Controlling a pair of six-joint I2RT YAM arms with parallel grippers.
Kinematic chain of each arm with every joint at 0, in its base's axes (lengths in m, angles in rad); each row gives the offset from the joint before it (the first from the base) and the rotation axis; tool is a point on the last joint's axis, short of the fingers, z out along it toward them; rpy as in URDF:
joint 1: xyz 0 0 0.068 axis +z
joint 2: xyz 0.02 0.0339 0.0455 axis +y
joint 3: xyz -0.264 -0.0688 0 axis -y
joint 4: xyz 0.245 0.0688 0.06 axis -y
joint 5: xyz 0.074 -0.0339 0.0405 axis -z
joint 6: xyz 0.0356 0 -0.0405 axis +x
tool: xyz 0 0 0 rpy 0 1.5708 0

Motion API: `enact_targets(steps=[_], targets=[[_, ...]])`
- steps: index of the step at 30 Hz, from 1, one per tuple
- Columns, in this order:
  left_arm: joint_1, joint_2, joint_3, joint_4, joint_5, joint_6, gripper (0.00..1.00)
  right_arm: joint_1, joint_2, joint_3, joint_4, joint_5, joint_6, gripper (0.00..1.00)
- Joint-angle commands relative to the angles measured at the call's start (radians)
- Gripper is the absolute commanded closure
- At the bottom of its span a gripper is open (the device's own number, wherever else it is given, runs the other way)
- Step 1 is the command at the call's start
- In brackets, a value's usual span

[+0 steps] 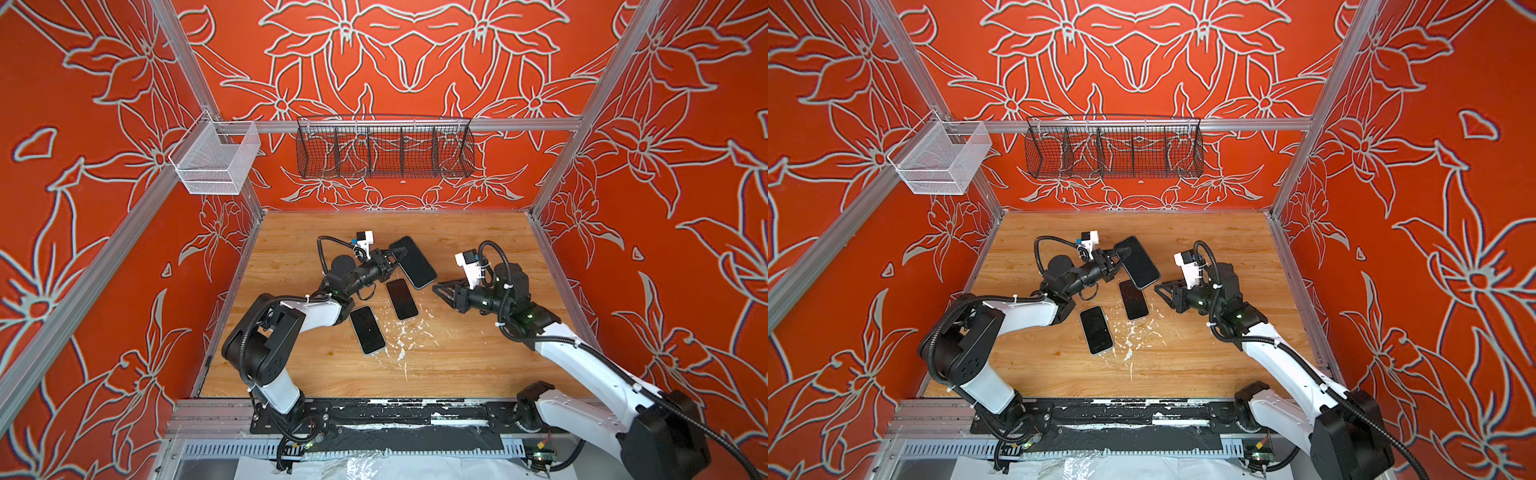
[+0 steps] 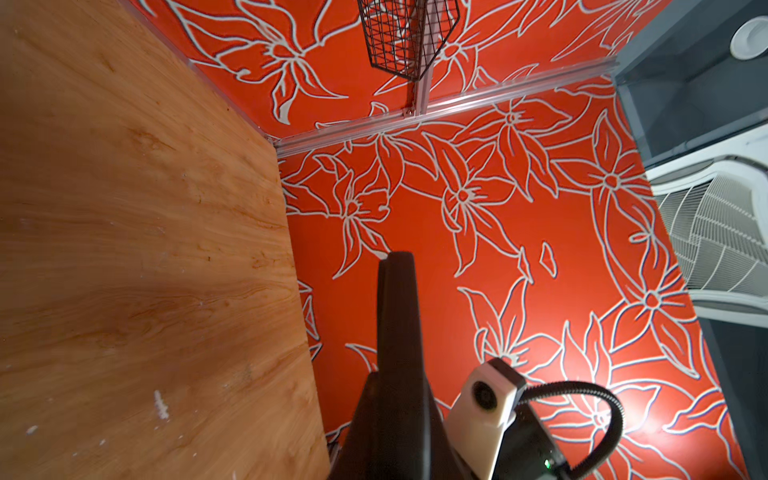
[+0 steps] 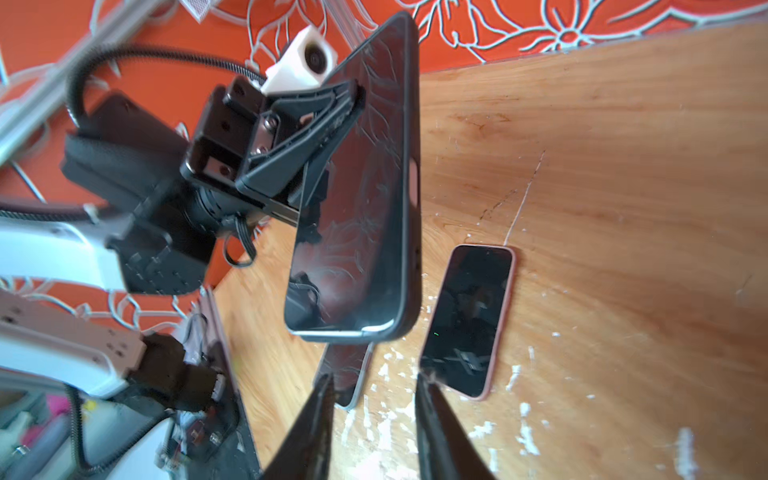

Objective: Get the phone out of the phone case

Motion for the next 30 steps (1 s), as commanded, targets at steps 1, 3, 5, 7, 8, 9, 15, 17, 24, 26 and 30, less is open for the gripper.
enact_targets(steps=[1,3,5,7,8,9,15,17,24,26,30], targets=[[0.047,-0.048,0.062,-0.068,0.128,0.134,1.0,-0.011,0.043,0.077,-0.151,-0.082,-0.138,0.54],[0.075,-0.043,0.086,-0.112,0.175,0.189,1.0,-0.014,0.077,0.122,-0.207,-0.101,-0.188,0.49],[0.098,-0.03,0.12,-0.149,0.219,0.239,1.0,-0.015,0.105,0.157,-0.245,-0.11,-0.217,0.44],[0.116,-0.014,0.162,-0.203,0.264,0.294,1.0,-0.015,0.126,0.183,-0.247,-0.129,-0.228,0.37],[0.123,-0.005,0.187,-0.242,0.285,0.334,1.0,-0.014,0.139,0.2,-0.257,-0.139,-0.237,0.34],[0.129,0.001,0.21,-0.285,0.301,0.375,1.0,-0.015,0.153,0.221,-0.275,-0.142,-0.25,0.3],[0.134,0.038,0.346,-0.541,0.346,0.619,1.0,-0.017,0.239,0.338,-0.42,-0.114,-0.386,0.02],[0.134,0.057,0.381,-0.583,0.368,0.674,1.0,-0.016,0.274,0.373,-0.467,-0.125,-0.441,0.03],[0.137,0.15,0.488,-0.648,0.466,0.786,1.0,-0.017,0.355,0.401,-0.512,-0.197,-0.522,0.09],[0.137,0.171,0.514,-0.665,0.48,0.807,1.0,-0.017,0.367,0.397,-0.517,-0.195,-0.534,0.11],[0.137,0.207,0.557,-0.673,0.505,0.828,1.0,-0.017,0.392,0.4,-0.533,-0.177,-0.55,0.13]])
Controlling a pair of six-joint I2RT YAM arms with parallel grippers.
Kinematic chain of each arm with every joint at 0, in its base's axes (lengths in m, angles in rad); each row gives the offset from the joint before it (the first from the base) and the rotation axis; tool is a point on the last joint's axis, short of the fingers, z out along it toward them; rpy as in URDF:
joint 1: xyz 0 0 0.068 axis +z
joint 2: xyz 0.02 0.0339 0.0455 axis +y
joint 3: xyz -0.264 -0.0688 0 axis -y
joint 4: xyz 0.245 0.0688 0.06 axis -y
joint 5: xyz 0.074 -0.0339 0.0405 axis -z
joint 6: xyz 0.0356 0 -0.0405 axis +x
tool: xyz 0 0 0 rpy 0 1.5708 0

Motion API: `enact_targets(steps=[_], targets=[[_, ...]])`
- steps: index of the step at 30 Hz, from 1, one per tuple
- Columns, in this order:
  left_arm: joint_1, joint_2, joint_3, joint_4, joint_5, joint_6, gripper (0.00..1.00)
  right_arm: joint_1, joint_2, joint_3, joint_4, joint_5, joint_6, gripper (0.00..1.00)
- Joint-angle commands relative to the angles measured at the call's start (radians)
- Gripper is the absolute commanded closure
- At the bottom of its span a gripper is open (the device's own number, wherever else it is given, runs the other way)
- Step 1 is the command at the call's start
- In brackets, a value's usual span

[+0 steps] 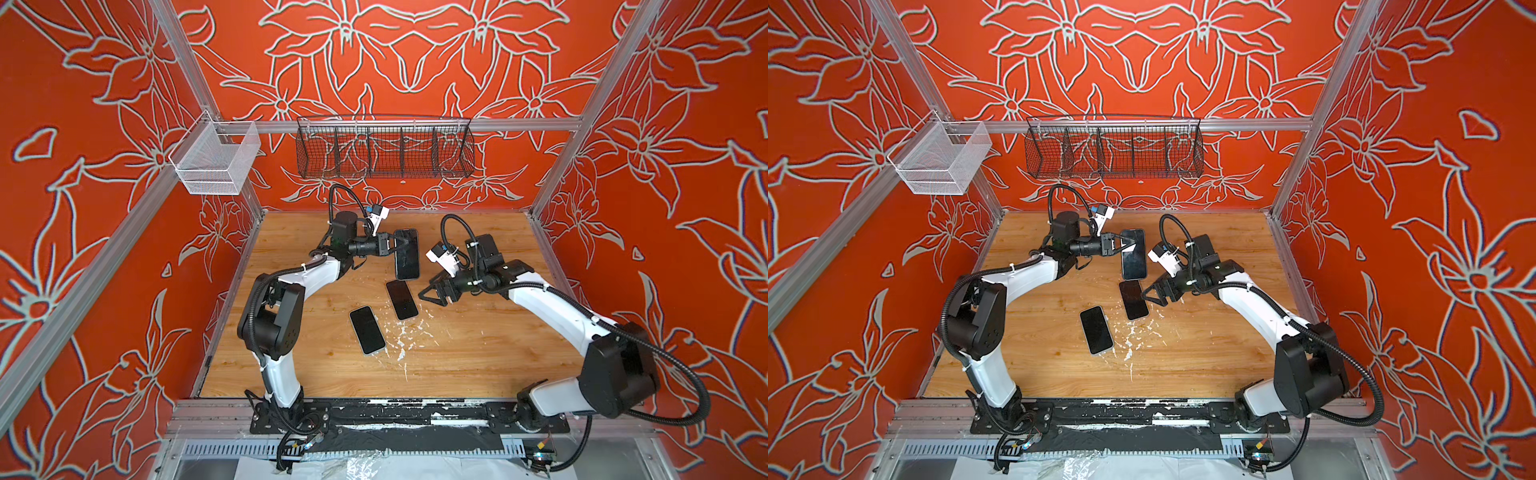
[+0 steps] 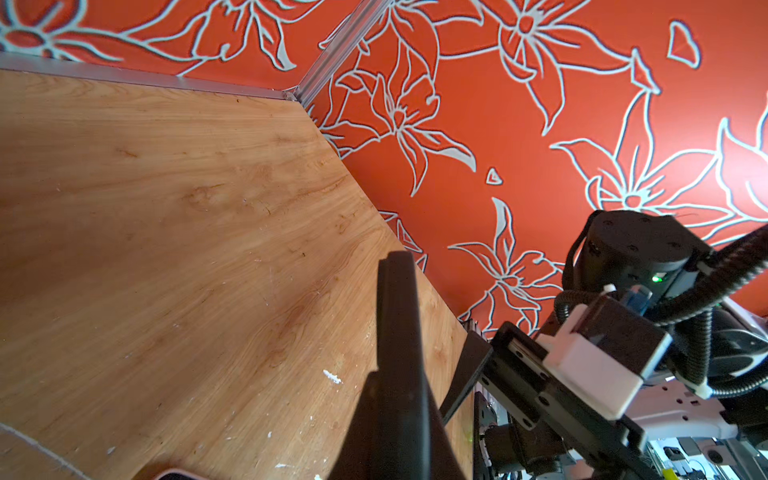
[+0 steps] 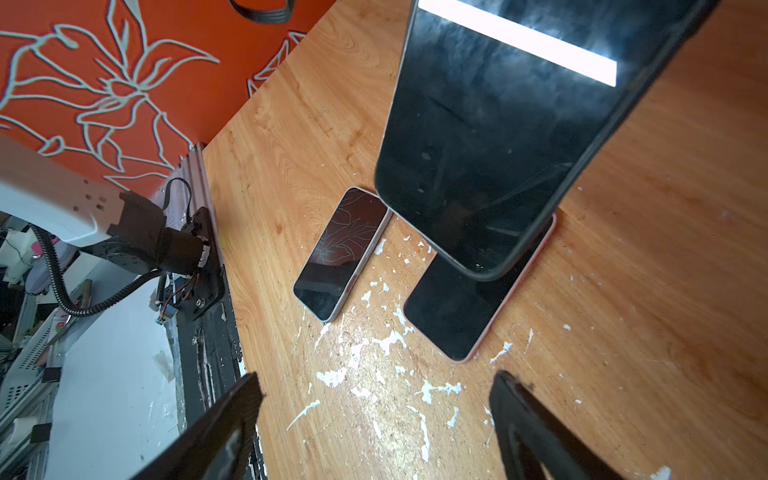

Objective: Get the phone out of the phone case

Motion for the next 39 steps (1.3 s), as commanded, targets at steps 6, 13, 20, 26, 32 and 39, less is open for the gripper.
enact_targets(steps=[6,13,20,26,32,39], targets=[[0.005,0.021,0.052,0.029,0.077,0.105,1.0,-0.008,0.052,0.006,-0.038,0.015,-0.088,0.15],[0.005,0.019,0.057,0.017,0.095,0.169,1.0,-0.008,0.042,-0.005,-0.035,0.055,-0.094,0.16],[0.005,-0.011,0.035,0.036,0.108,0.182,1.0,-0.008,0.026,-0.022,-0.005,0.114,-0.078,0.19],[0.005,-0.089,-0.017,0.012,0.112,0.228,1.0,-0.008,0.027,-0.031,0.031,0.086,-0.061,0.21],[0.003,-0.152,-0.057,-0.047,0.12,0.28,1.0,-0.008,0.023,-0.044,0.059,0.043,-0.047,0.23],[-0.006,-0.194,-0.084,-0.031,0.154,0.271,1.0,-0.006,-0.017,-0.058,0.067,-0.036,-0.042,0.27]])
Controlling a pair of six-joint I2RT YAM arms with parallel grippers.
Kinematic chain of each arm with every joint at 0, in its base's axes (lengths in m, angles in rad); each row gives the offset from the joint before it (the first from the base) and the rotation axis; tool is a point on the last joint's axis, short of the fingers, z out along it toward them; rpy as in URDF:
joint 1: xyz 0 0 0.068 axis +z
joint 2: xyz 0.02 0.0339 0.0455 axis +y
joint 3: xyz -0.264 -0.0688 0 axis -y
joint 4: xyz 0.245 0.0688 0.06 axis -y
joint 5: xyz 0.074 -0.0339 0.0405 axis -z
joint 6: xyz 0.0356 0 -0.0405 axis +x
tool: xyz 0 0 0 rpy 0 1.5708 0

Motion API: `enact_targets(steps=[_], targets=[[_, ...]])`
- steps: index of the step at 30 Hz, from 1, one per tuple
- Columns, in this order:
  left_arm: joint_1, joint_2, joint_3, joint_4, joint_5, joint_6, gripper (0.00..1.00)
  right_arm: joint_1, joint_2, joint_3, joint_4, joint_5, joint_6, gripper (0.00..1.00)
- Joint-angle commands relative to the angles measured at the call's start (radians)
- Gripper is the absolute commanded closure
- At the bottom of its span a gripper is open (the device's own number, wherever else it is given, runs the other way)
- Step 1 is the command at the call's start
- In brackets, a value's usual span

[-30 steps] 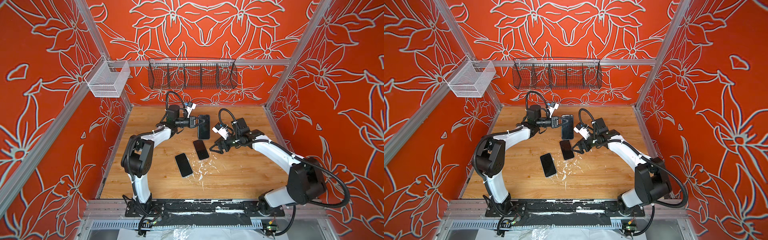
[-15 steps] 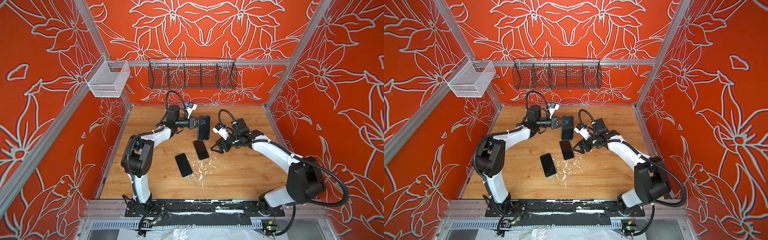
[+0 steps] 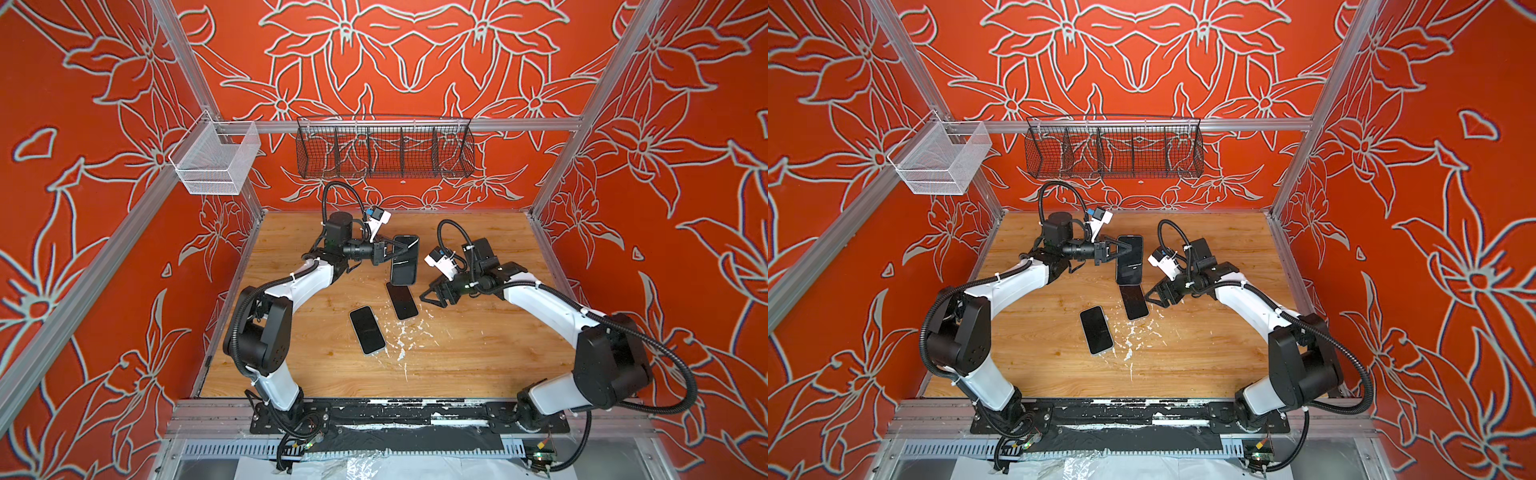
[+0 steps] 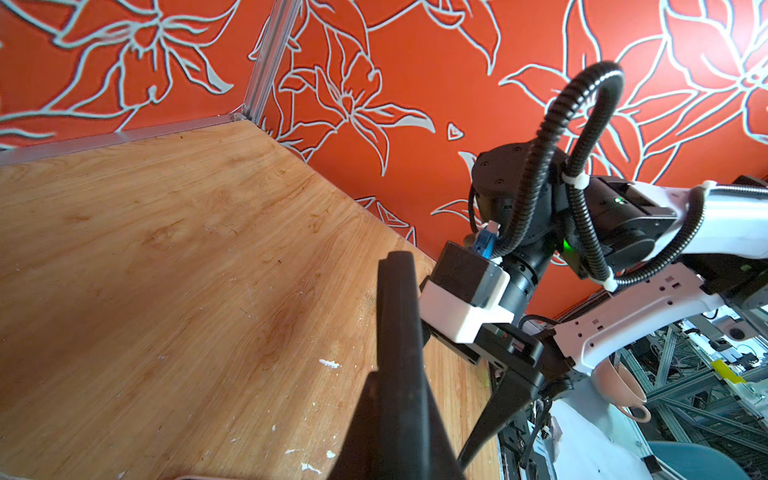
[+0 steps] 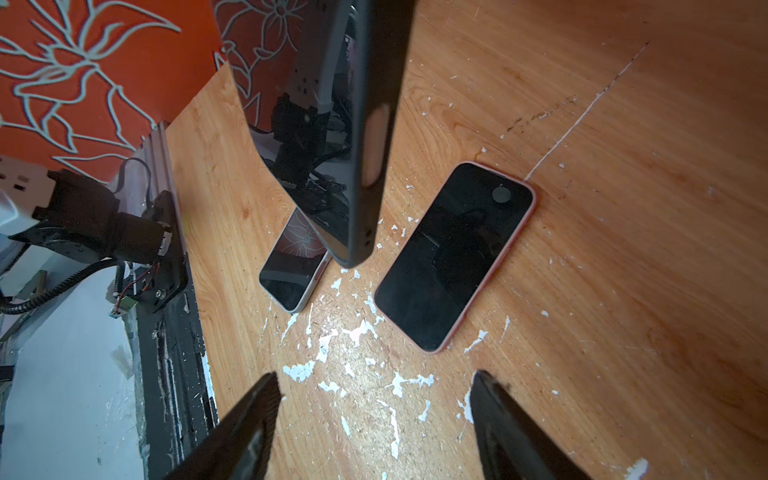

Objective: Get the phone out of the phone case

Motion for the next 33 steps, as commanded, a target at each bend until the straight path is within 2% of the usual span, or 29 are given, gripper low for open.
enact_targets(steps=[1,9,17,33], targets=[[-0.006,-0.045,0.004,0.035,0.06,0.012,1.0,-0.003,-0.05,-0.017,0.02,-0.086,-0.005,0.28],[-0.017,-0.064,0.006,0.08,0.129,-0.032,1.0,0.007,-0.065,-0.008,0.018,-0.196,0.004,0.38],[-0.031,-0.099,-0.019,0.133,0.165,-0.09,1.0,0.036,-0.08,0.002,0.005,-0.183,0.005,0.43],[-0.039,-0.189,-0.069,0.088,0.17,-0.079,1.0,0.096,-0.069,0.027,0.039,-0.175,0.035,0.5]])
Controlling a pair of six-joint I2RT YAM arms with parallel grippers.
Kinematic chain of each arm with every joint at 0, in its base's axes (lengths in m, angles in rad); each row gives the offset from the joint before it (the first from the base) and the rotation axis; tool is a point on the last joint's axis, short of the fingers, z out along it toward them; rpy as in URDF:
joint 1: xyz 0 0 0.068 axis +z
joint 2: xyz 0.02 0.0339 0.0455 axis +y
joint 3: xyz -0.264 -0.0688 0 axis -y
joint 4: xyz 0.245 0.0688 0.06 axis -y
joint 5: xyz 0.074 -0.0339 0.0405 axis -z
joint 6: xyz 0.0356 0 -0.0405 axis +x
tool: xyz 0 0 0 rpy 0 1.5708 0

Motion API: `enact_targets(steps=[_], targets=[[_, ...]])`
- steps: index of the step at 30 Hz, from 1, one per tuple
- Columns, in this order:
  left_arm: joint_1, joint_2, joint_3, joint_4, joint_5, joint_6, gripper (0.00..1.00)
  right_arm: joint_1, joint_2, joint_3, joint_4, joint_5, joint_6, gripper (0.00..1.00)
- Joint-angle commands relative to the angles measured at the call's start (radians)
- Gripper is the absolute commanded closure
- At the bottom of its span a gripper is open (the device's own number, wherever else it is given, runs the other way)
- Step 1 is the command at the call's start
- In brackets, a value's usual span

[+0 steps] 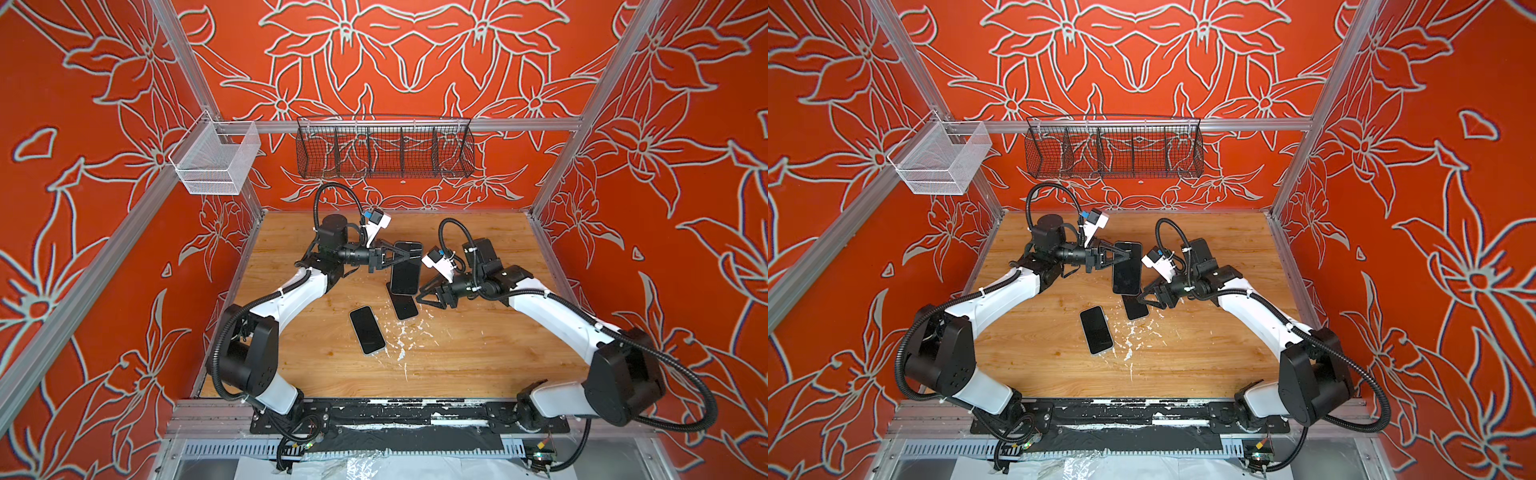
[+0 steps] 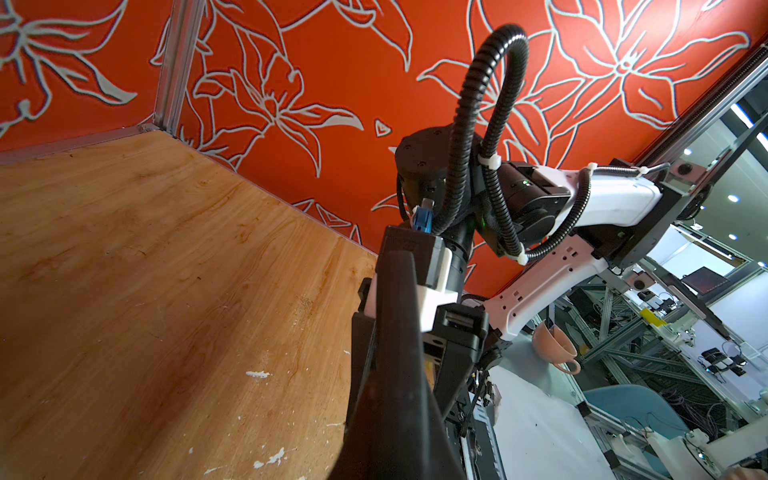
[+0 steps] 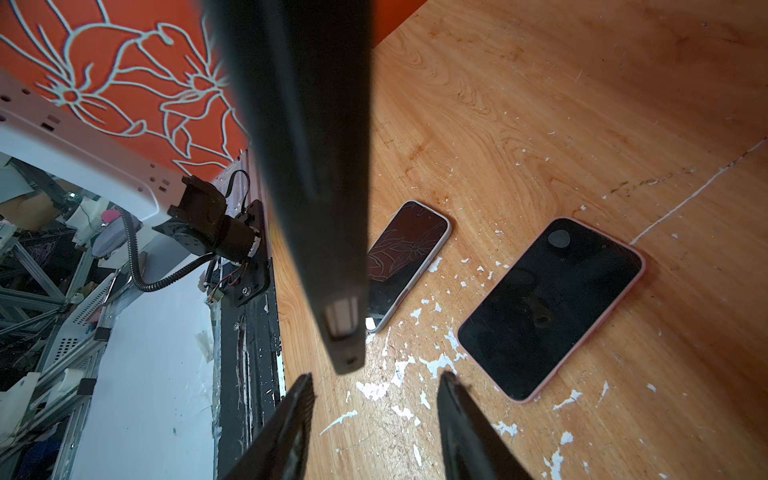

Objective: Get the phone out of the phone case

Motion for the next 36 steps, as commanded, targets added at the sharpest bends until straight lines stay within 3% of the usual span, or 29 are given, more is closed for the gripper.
enact_targets(steps=[1,24,36], targets=[[-0.016,-0.053,0.003,0.035,0.043,-0.001,1.0,0.038,0.006,0.035,0.011,-0.02,-0.006,0.5],[-0.016,-0.041,-0.025,0.126,0.052,-0.072,1.0,0.097,0.02,0.066,0.002,-0.007,-0.008,0.54],[-0.016,0.007,0.023,0.087,0.078,-0.062,1.0,0.11,-0.006,0.088,-0.046,-0.02,-0.058,0.55]])
